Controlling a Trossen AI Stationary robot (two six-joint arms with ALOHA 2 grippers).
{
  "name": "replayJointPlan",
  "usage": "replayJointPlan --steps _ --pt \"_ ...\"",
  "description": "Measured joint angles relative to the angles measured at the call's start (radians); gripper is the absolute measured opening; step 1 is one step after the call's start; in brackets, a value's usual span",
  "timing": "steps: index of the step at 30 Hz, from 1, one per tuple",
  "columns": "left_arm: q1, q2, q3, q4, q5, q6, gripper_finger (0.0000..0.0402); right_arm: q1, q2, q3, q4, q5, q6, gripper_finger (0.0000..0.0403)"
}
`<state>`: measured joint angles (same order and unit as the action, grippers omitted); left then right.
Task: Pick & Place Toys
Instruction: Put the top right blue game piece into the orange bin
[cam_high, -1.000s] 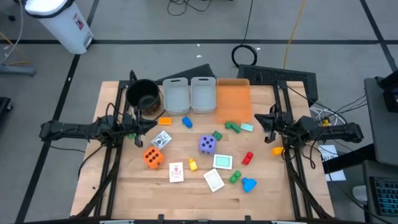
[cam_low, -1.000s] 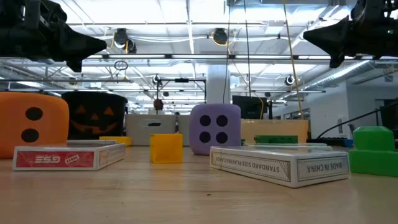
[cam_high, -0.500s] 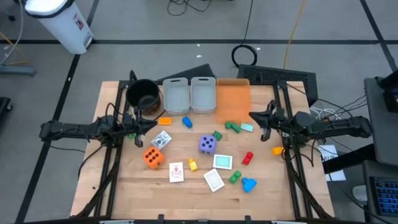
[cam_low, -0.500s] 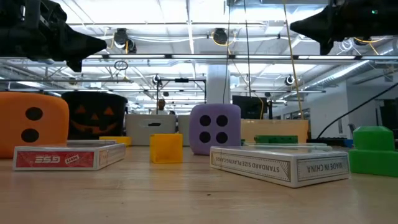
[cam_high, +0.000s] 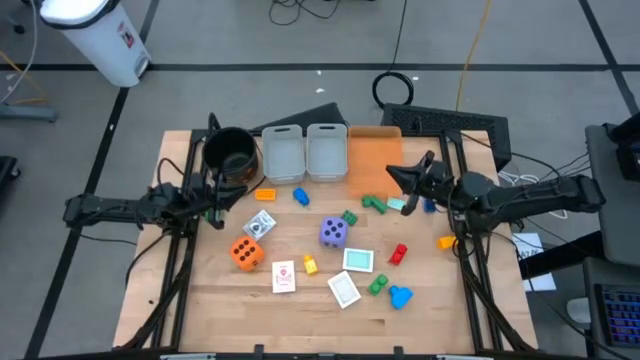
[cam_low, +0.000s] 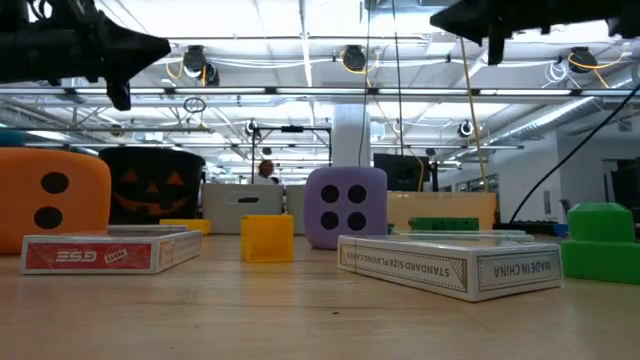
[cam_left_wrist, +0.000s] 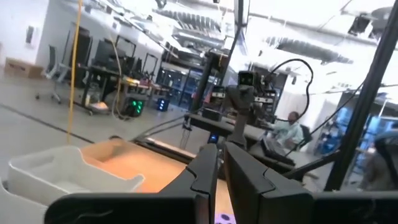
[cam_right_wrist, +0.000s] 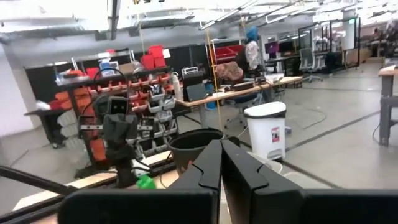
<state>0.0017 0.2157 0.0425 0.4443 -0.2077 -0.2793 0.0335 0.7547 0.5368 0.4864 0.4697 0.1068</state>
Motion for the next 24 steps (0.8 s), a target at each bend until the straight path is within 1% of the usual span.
replayJointPlan --steps 2,4,7,10,13,17,20,24 --pt "0.0 0.0 0.027 -0.044 0.0 -0.019 0.0037 -0.014 0.024 0.042 -0.004 0.0 0.01 0.0" --pt "0.0 0.0 0.083 -0.132 0.0 -0.019 0.0037 -0.034 0.047 0.077 -0.003 0.0 0.027 0.0" --pt "0.0 0.007 0.209 -0.325 0.0 0.0 0.0037 -0.058 0.076 0.107 -0.008 -0.002 0.05 0.0" --pt "0.0 0.032 0.339 -0.452 -0.001 0.049 0.0037 -0.079 0.09 0.112 0.012 -0.032 0.091 0.0" --pt "0.0 0.064 0.44 -0.455 -0.001 0.115 0.0037 -0.094 0.096 0.113 0.021 -0.073 0.112 0.0" --pt "0.0 0.089 0.518 -0.424 -0.002 0.167 0.0037 -0.099 0.096 0.113 0.046 -0.079 0.117 0.0" --pt "0.0 0.092 0.539 -0.376 -0.003 0.164 0.0037 -0.099 0.096 0.113 0.093 -0.079 0.118 0.0" --pt "0.0 0.093 0.539 -0.306 -0.003 0.106 0.0037 -0.098 0.096 0.113 0.13 -0.079 0.118 0.0"
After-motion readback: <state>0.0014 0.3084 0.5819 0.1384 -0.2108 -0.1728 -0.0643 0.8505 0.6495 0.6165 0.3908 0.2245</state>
